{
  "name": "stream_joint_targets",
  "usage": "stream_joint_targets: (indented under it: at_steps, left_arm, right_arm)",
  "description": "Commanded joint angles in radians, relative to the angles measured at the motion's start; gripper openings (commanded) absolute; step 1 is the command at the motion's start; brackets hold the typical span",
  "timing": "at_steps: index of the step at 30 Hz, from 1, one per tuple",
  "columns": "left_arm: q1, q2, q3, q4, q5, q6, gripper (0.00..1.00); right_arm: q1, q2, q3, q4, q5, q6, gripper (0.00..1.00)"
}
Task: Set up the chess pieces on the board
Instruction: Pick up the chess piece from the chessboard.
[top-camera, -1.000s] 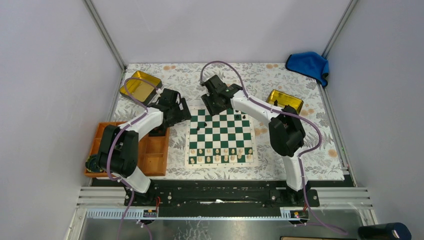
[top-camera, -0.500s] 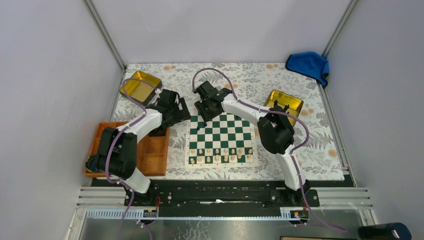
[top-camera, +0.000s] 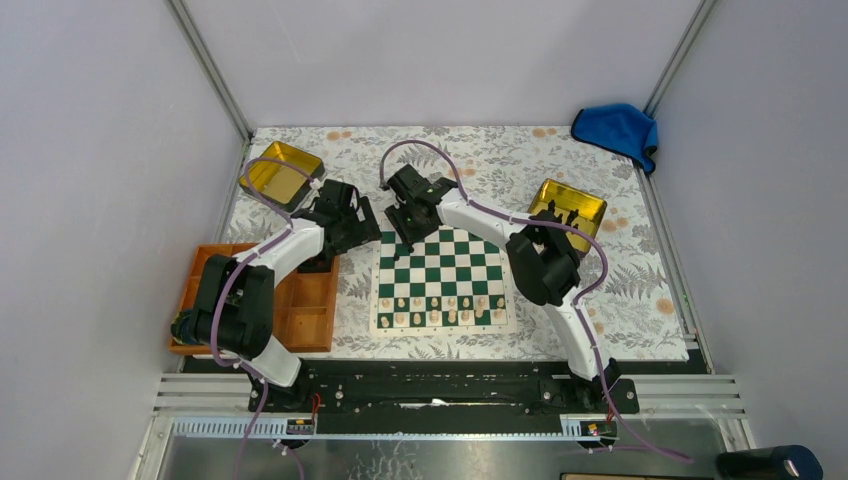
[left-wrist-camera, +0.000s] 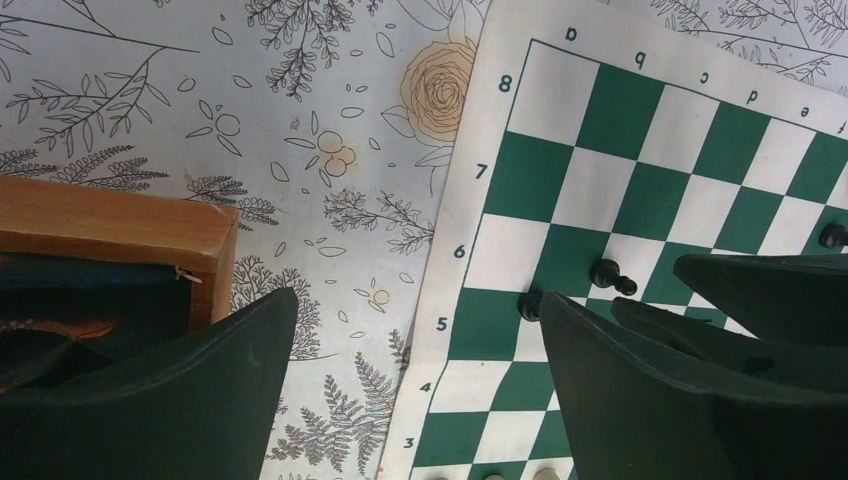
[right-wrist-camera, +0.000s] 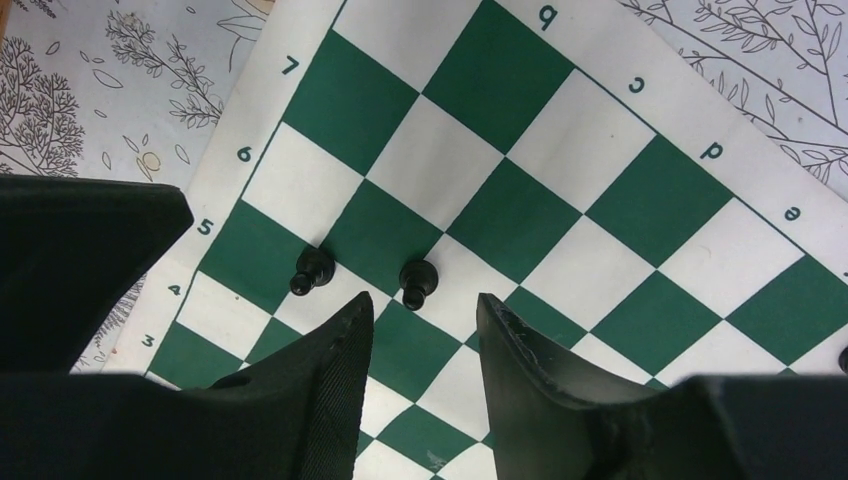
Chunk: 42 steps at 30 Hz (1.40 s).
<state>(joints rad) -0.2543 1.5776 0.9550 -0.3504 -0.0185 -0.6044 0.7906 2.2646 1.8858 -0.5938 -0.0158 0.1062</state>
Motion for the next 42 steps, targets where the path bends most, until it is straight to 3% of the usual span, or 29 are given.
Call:
stream_joint_targets:
  at_steps: [1, 19, 31, 42]
  left_arm:
    - [0.004, -0.019, -0.012, 0.05, -0.005, -0.006, 0.99]
    - [0.007, -0.006, -0.013, 0.053, 0.0, -0.005, 0.99]
    - [0.006, 0.004, 0.0, 0.048, 0.008, -0.003, 0.99]
    - [0.006, 0.007, 0.01, 0.04, 0.005, 0.003, 0.99]
  right_arm:
    - [0.011, 0.013, 0.053, -0.008, -0.02, -0.002, 0.48]
    - [0.012, 0.044, 0.054, -0.014, -0.026, -0.002, 0.35]
    - [0.01, 0.02, 0.054, -0.019, -0.004, -0.007, 0.06]
    - [-0.001, -0.051, 0.048, -0.029, 0.14, -0.017, 0.03]
